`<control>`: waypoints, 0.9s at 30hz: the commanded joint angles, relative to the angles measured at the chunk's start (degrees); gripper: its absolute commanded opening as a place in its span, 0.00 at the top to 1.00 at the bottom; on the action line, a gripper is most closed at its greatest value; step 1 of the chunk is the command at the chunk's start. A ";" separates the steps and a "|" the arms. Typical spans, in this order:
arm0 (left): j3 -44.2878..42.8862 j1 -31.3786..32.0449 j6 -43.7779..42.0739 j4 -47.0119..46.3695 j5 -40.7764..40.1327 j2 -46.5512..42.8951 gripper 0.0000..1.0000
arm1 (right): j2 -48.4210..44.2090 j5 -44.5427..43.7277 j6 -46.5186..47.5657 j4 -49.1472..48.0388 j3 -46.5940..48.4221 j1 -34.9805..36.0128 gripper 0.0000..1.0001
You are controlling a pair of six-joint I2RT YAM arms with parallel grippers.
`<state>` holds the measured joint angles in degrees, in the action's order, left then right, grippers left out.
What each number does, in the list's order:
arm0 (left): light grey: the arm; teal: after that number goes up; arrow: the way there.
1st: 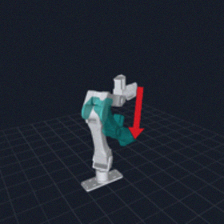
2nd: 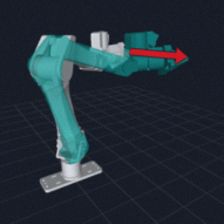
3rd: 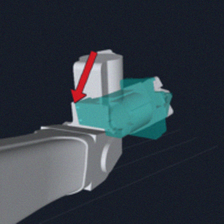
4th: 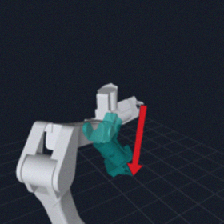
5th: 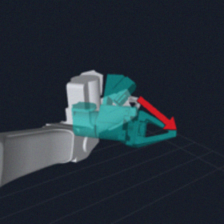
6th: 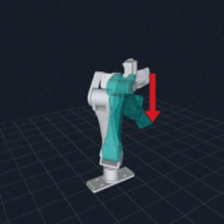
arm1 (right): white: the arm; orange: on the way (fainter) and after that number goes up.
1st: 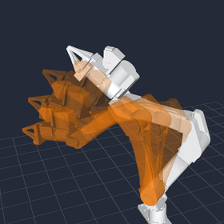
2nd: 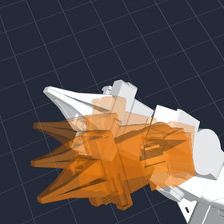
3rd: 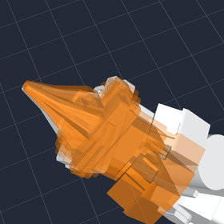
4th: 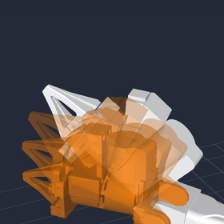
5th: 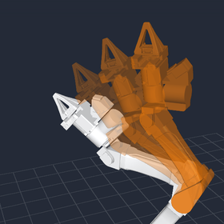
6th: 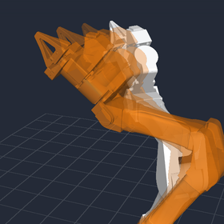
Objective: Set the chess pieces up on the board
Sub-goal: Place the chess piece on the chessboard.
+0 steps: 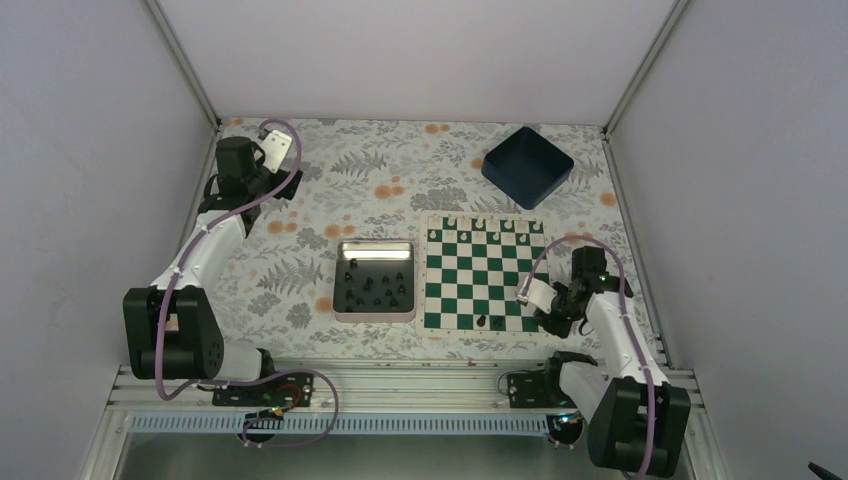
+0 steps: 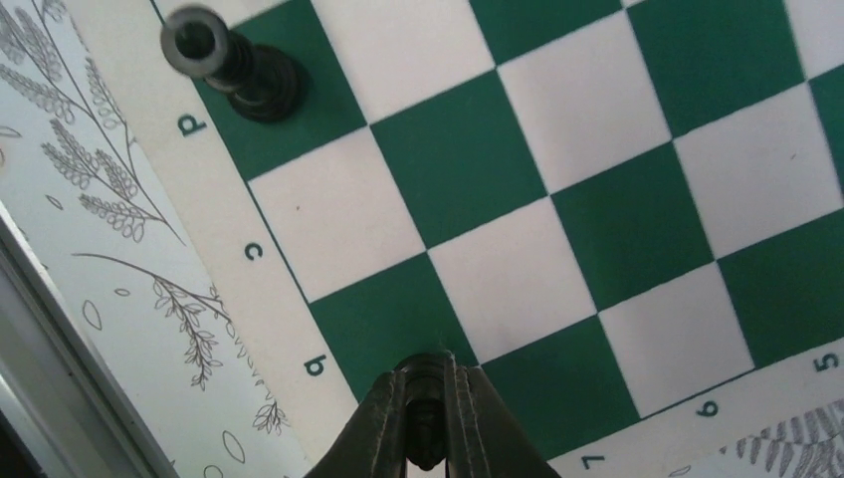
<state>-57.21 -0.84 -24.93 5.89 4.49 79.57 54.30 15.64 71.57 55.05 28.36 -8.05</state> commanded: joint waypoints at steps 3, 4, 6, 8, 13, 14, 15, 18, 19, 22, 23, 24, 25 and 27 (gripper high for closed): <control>-0.78 0.14 -0.56 -0.88 -0.81 0.22 0.00 | 2.16 6.03 0.81 0.86 3.29 1.63 0.93; -0.84 0.12 -0.56 -0.80 -0.88 0.26 0.00 | 2.40 6.46 0.45 0.87 3.48 2.43 0.94; -0.88 0.14 -0.56 -0.74 -0.96 0.18 0.00 | 2.96 7.00 -0.56 0.47 3.54 4.20 0.93; -0.88 0.05 -0.60 -0.71 -1.10 0.22 0.00 | 3.72 7.01 -1.12 0.03 3.54 5.90 0.93; -0.98 0.11 -0.71 -0.62 -1.54 0.42 0.00 | 5.29 6.82 -2.53 -1.38 3.55 10.00 0.93; -0.85 0.08 -0.71 -0.62 -1.69 0.41 0.00 | 5.47 6.60 -2.69 -1.61 3.50 10.62 0.93; -0.79 0.10 -0.73 -0.69 -1.78 0.41 0.00 | 5.68 6.43 -2.79 -1.84 3.46 11.20 0.93; -0.66 0.07 -0.82 -0.84 -2.01 0.41 0.00 | 6.01 6.47 -2.96 -2.23 3.15 12.29 0.93; -0.70 0.13 -0.82 -0.80 -2.09 0.49 0.00 | 6.07 6.45 -3.12 -2.35 3.07 12.64 0.93; -0.83 0.11 -0.82 -0.74 -2.06 0.67 0.00 | 6.43 6.45 -3.55 -2.82 2.93 13.68 0.93; -0.83 0.13 -0.88 -0.70 -2.05 0.71 0.00 | 6.57 6.56 -3.69 -2.96 2.93 13.95 0.92; -0.87 0.14 -0.91 -0.70 -2.10 0.75 0.00 | 6.91 6.53 -3.84 -3.00 3.00 14.19 0.92; -0.95 0.07 -0.91 -0.70 -2.11 0.76 0.00 | 7.16 6.48 -3.99 -3.06 3.01 14.48 0.92; -0.92 0.10 -0.90 -0.62 -2.05 0.73 0.00 | 7.62 6.37 -4.11 -3.13 2.98 14.71 0.92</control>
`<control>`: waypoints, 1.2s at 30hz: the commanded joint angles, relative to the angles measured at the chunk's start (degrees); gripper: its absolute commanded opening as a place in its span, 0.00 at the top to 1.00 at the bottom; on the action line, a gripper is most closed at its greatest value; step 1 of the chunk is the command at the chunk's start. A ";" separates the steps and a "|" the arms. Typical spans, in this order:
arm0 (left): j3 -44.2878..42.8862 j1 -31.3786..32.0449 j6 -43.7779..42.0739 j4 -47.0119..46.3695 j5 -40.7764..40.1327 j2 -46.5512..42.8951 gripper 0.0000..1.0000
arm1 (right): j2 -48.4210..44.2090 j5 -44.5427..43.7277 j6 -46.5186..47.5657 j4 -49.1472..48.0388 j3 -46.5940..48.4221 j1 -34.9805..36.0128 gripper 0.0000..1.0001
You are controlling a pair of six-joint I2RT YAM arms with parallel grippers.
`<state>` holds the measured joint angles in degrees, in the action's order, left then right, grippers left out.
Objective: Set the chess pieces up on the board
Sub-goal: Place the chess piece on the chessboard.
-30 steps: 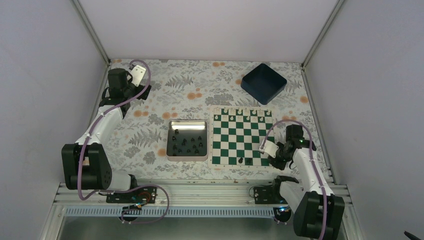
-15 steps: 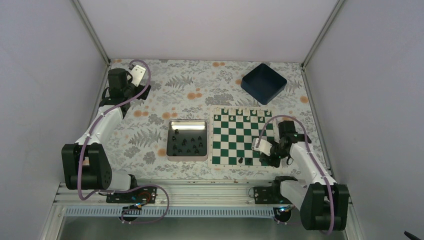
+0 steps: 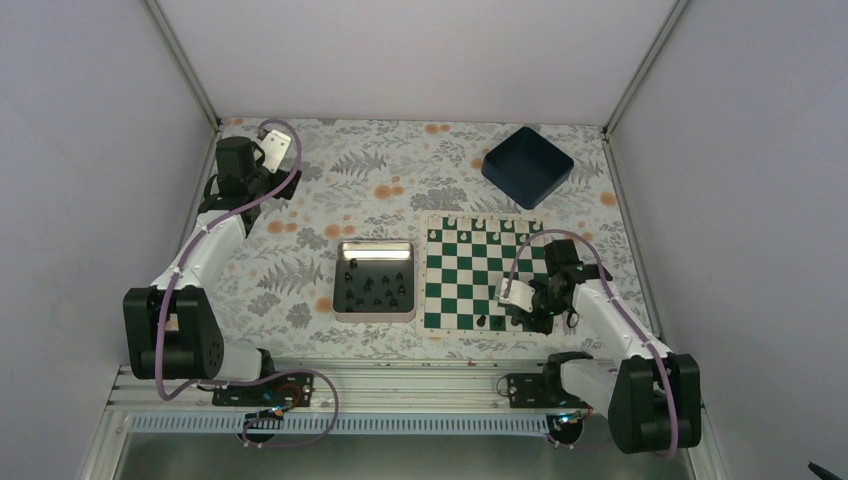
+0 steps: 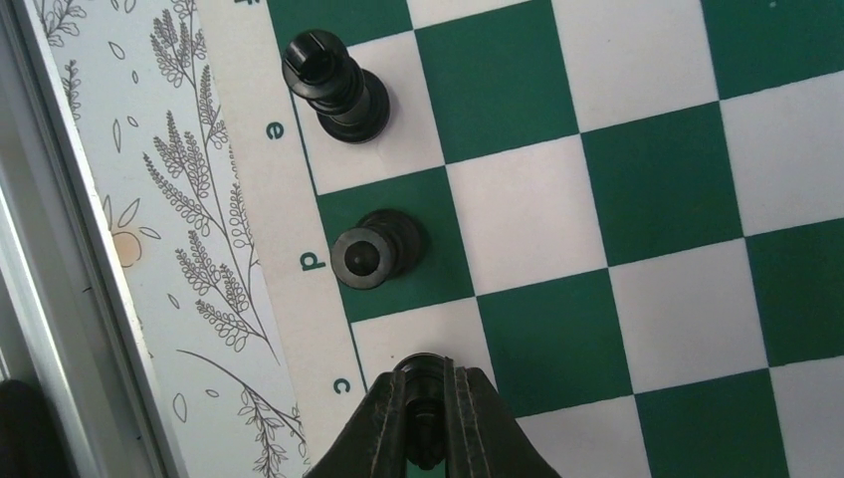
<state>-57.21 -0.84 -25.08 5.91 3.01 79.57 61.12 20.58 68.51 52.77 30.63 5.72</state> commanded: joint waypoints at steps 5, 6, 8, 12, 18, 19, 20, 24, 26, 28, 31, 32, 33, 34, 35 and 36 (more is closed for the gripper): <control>-0.77 0.06 -0.76 -0.83 -0.65 0.80 0.00 | 1.60 1.20 -1.43 -1.16 0.57 1.36 0.91; -0.79 0.07 -0.76 -0.82 -0.65 0.84 0.00 | 1.70 1.13 -1.50 -1.29 0.57 1.42 0.90; -0.83 0.08 -0.76 -0.75 -0.50 0.89 0.00 | 1.74 0.96 -1.59 -1.27 0.50 1.52 0.90; -0.97 0.14 -0.76 -0.73 -0.38 1.08 0.00 | 2.06 0.71 -1.92 -1.57 0.39 1.62 0.88; -1.06 0.17 -0.85 -0.65 -0.37 1.15 0.00 | 2.07 0.26 -2.01 -1.60 0.22 1.67 0.80; -1.02 0.08 -0.85 -0.76 -0.43 1.17 0.00 | 2.07 0.21 -2.05 -1.62 0.22 1.71 0.80; -1.12 0.12 -0.85 -0.65 -0.37 1.24 0.00 | 2.03 0.21 -2.09 -1.62 0.26 1.69 0.79; -1.15 0.09 -0.93 -0.69 -0.38 1.38 0.00 | 1.62 -0.27 -2.02 -1.35 0.22 1.69 0.74; -1.06 0.08 -0.93 -0.71 -0.37 1.29 0.00 | 0.84 -0.54 -2.14 -1.33 0.77 1.68 0.69; -0.93 0.14 -0.93 -0.79 -0.46 1.25 0.00 | -0.90 -0.81 -2.33 -0.95 2.56 1.68 0.64; -0.97 0.11 -0.93 -0.73 -0.45 1.19 0.00 | -2.56 0.71 -2.66 2.20 8.04 1.73 0.59; -0.97 0.15 -0.89 -0.73 -0.37 1.20 0.00 | -2.29 1.41 -2.73 3.68 10.72 1.75 0.59; -0.97 0.14 -0.93 -0.74 -0.21 1.12 0.00 | -1.75 2.10 -2.95 5.36 13.46 1.88 0.58; -0.92 0.08 -0.93 -0.73 -0.14 1.13 0.00 | -0.85 2.88 -3.07 6.91 16.28 1.97 0.58; -0.99 0.13 -0.93 -0.67 -0.04 1.05 0.00 | 0.18 3.86 -3.28 8.53 19.26 2.07 0.57; -0.89 0.15 -0.91 -0.57 0.05 0.96 0.00 | 1.63 5.00 -3.57 10.40 22.00 2.27 0.57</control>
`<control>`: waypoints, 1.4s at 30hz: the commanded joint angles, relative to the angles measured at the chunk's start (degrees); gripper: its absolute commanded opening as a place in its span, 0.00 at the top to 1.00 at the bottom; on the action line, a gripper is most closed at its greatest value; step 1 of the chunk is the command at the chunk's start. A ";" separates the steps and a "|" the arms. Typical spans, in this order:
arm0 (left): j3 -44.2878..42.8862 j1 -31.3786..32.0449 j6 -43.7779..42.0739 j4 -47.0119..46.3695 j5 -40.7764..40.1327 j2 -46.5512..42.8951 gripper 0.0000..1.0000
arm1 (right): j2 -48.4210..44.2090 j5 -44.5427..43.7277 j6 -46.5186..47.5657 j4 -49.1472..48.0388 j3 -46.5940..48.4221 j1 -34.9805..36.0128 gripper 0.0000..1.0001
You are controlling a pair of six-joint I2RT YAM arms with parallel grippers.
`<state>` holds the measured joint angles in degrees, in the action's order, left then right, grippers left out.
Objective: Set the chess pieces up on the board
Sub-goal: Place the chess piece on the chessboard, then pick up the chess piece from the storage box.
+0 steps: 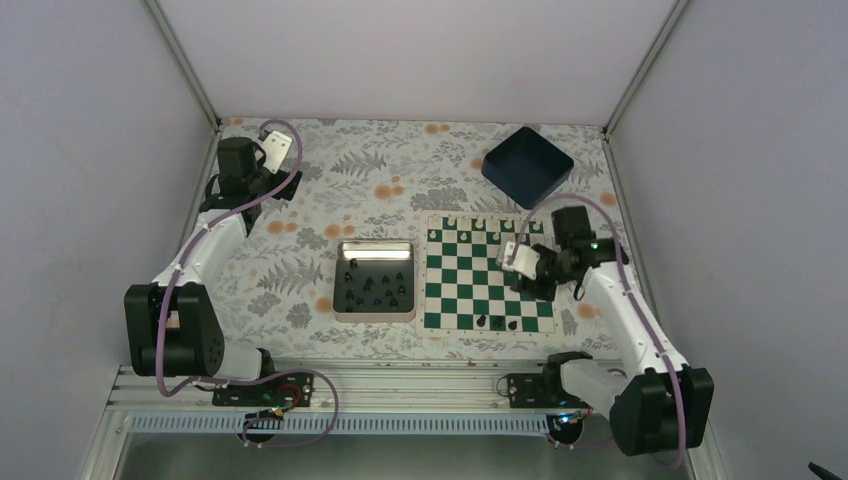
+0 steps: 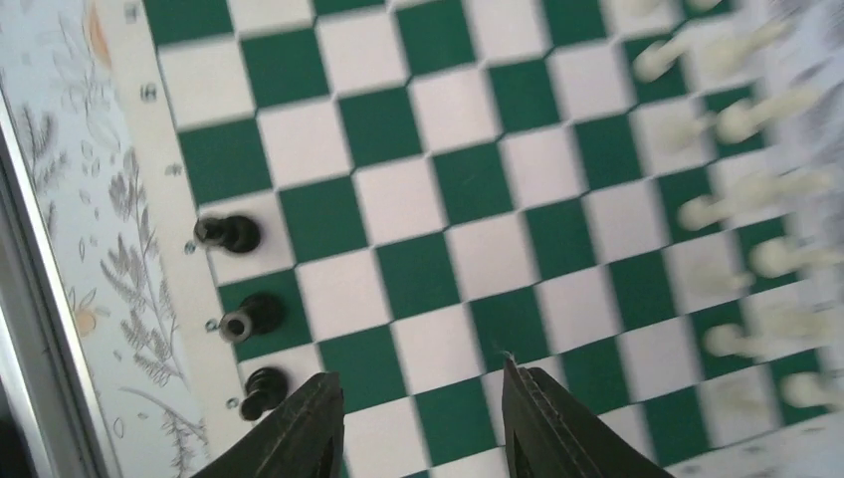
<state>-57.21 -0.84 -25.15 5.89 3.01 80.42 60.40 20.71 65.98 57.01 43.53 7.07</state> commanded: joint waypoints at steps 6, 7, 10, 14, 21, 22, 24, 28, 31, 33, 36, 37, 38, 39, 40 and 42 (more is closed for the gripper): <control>-1.20 0.16 -0.87 -0.50 0.33 -0.16 0.00 | 11.86 8.00 -6.59 3.79 23.54 7.79 0.55; -1.35 0.15 -0.78 -0.24 0.49 -0.18 0.00 | 13.78 6.87 -8.54 2.05 25.32 10.32 0.55; -1.51 0.04 -0.69 -0.07 0.79 -0.82 0.00 | 19.76 3.50 -13.66 -3.30 30.50 20.11 0.55; -1.24 0.13 -0.69 -0.20 0.57 -1.40 0.00 | 28.33 0.83 -18.83 -8.35 37.74 30.94 0.56; -1.14 0.12 -0.61 -0.35 1.15 -1.91 0.00 | 44.03 -2.59 -22.70 -12.87 45.08 41.35 0.58; -1.22 0.10 -0.53 -0.35 1.28 -1.93 0.00 | 45.46 -2.73 -23.26 -13.72 45.70 42.18 0.59; -1.17 0.13 -0.35 -0.36 1.53 -2.15 0.00 | 47.56 -2.90 -24.45 -16.40 46.29 43.68 0.61; -0.74 0.09 -0.34 -0.57 1.74 -2.68 0.00 | 50.70 -3.85 -24.58 -22.55 45.91 45.71 0.62; -0.49 0.05 -0.34 -0.79 1.95 -2.94 0.00 | 54.07 -4.55 -23.68 -23.67 46.76 46.30 0.61; -0.38 0.13 -0.26 -0.88 2.14 -3.06 0.00 | 56.19 -4.16 -23.37 -23.69 47.88 46.35 0.62; -0.15 0.09 -0.25 -1.03 2.31 -3.20 0.00 | 58.49 -3.53 -23.17 -24.52 49.35 46.45 0.62; 0.02 0.07 -0.25 -1.13 2.35 -3.31 0.00 | 59.34 -3.47 -23.16 -24.63 50.07 46.40 0.62; 0.14 0.12 -0.25 -1.26 2.33 -3.38 0.00 | 60.25 -3.22 -23.17 -24.45 50.77 46.43 0.61; 0.17 0.06 -0.24 -1.31 2.35 -3.42 0.00 | 61.06 -3.11 -23.14 -24.40 51.40 46.46 0.62; 0.17 0.07 -0.25 -1.39 2.36 -3.35 0.00 | 61.69 -3.05 -23.16 -24.52 51.85 46.51 0.62; 0.09 0.06 -0.25 -1.26 2.41 -3.34 0.00 | 62.68 -3.18 -23.03 -25.00 52.27 46.45 0.62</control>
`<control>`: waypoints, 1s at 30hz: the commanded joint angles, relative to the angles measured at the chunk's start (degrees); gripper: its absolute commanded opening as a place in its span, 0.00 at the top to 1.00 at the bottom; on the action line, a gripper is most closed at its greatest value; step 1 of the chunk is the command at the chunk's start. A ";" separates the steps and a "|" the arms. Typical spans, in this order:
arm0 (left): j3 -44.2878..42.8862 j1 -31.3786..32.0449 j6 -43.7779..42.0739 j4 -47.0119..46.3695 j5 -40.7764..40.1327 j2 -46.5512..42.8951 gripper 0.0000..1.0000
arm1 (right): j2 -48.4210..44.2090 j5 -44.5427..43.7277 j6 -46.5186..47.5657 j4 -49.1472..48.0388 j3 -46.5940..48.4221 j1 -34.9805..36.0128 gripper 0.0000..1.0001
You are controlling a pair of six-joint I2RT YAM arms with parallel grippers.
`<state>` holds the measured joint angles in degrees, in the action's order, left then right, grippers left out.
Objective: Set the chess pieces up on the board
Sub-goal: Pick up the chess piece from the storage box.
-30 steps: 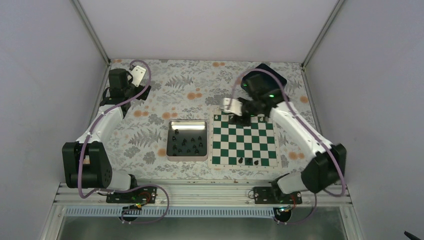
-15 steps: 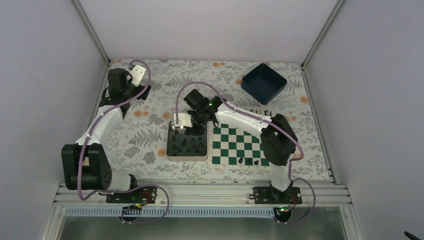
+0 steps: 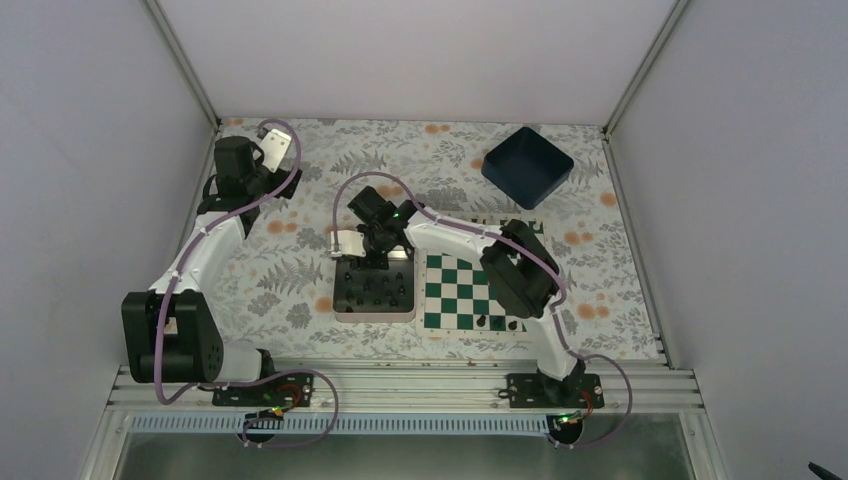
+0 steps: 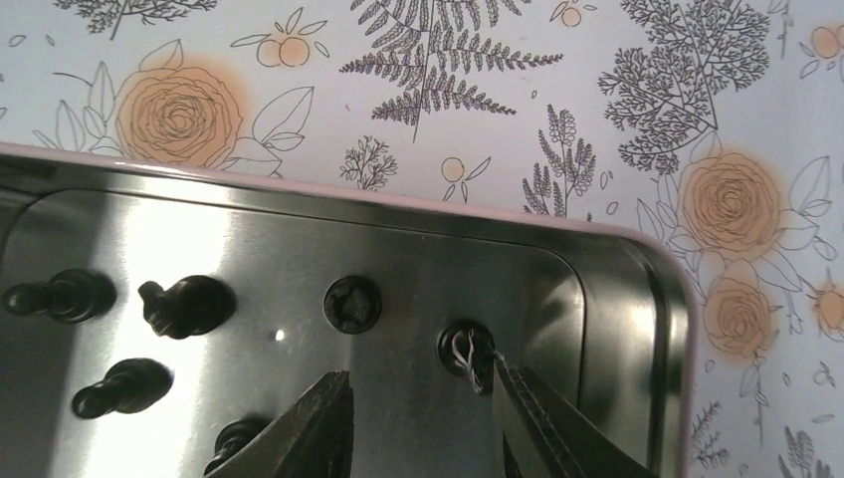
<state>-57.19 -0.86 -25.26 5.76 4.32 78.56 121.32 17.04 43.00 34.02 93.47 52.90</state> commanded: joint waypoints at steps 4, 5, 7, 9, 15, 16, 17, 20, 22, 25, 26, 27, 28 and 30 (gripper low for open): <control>0.15 0.07 -0.09 -1.18 1.20 -1.64 0.00 | 2.91 -0.73 0.31 -3.24 2.41 0.64 0.62; 0.17 0.07 -0.06 -1.21 1.26 -1.64 0.00 | 3.05 -0.90 0.46 -3.57 2.34 0.62 0.62; 0.12 0.07 -0.06 -1.19 1.37 -1.60 0.00 | 3.64 -1.26 0.59 -3.78 2.69 0.62 0.62; 0.18 0.07 -0.06 -1.11 1.38 -1.65 0.00 | 4.60 -1.63 0.76 -3.48 3.44 0.65 0.62; 0.35 0.07 0.01 -1.01 1.57 -2.05 0.00 | 6.79 -2.41 0.90 -2.78 5.30 0.68 0.64; 0.33 0.12 0.03 -1.01 1.57 -2.07 0.00 | 7.05 -2.45 0.86 -2.80 5.44 0.63 0.65; 0.32 0.09 0.03 -1.01 1.62 -2.07 0.00 | 7.21 -2.46 0.72 -2.61 5.67 0.62 0.67; 0.33 0.07 0.03 -1.01 1.82 -2.05 0.00 | 7.26 -2.57 0.42 -2.11 5.86 0.67 0.74; 0.41 0.07 0.03 -1.02 2.04 -2.08 0.00 | 6.89 -3.02 0.40 -1.51 5.82 0.71 0.79; 0.34 0.07 0.03 -0.93 2.24 -2.18 0.00 | 5.40 -3.48 0.20 -0.36 5.67 0.73 0.87; 0.25 0.09 0.08 -0.88 2.42 -2.12 0.00 | 4.15 -3.49 0.09 -0.13 5.40 0.64 0.91; 0.19 0.12 0.11 -0.80 2.51 -2.15 0.00 | 3.05 -3.49 -0.08 0.21 4.94 0.69 0.92; 0.03 0.10 0.21 -0.72 2.60 -2.26 0.00 | 1.63 -3.61 -0.15 0.51 4.38 0.63 0.92; -0.11 0.07 0.32 -0.46 2.70 -2.40 0.00 | -1.80 -4.41 -0.28 1.61 2.87 0.53 0.93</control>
<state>-57.17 -0.84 -25.23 5.69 5.52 77.71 126.74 13.96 43.20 33.34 97.65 53.21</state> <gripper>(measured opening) 0.999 0.084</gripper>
